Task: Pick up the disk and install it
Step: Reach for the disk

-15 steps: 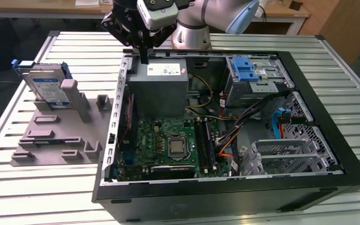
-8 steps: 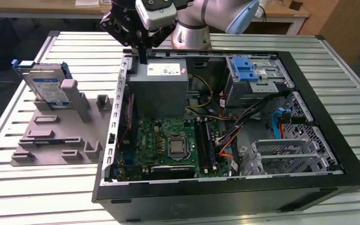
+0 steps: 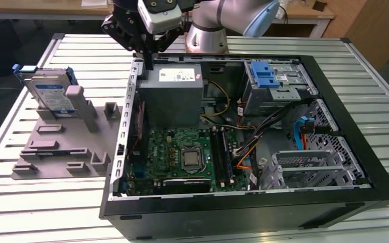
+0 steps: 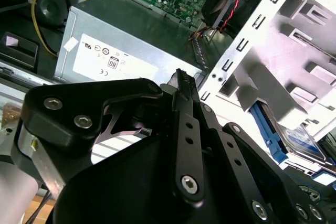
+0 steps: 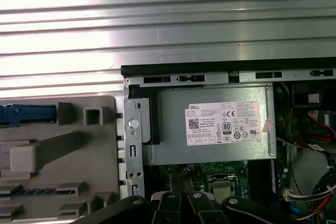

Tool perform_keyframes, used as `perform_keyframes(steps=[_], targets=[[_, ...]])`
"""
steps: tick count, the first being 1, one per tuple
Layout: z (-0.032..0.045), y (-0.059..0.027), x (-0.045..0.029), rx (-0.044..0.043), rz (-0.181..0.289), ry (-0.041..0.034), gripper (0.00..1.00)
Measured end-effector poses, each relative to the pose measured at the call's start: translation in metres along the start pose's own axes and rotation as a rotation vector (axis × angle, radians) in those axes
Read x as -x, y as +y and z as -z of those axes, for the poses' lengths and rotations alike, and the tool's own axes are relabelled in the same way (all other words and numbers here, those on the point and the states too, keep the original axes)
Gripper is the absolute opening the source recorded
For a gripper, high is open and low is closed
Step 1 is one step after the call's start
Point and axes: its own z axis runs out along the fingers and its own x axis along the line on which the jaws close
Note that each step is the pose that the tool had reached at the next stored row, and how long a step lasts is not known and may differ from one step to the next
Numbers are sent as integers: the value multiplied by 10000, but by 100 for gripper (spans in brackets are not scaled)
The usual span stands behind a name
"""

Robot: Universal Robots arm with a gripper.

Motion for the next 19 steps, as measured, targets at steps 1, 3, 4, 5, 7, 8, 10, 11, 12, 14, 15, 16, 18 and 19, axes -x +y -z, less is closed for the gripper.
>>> perform_keyframes(steps=[1, 3, 4, 5, 7, 8, 10, 11, 12, 14, 15, 16, 18, 19], targets=[[0, 0, -1, -1, 0, 1, 11], [-1, 1, -3, -1, 0, 1, 11], [-1, 1, -5, 0, 0, 1, 11], [-1, 2, -6, 0, 0, 1, 11], [-3, 3, -13, 1, -1, 1, 11], [-4, 3, -23, 3, -1, 1, 11], [-4, 6, -43, 1, 0, 2, 11], [-4, 9, -56, 0, 1, 3, 11], [-4, 15, -73, 0, 1, 3, 11], [-5, 27, -113, 0, -1, 3, 11], [-5, 31, -133, 0, -1, 3, 11], [-5, 34, -154, -1, 0, 4, 11], [-7, 43, -189, 1, 0, 2, 11], [-7, 47, -202, 0, 0, 3, 11]])
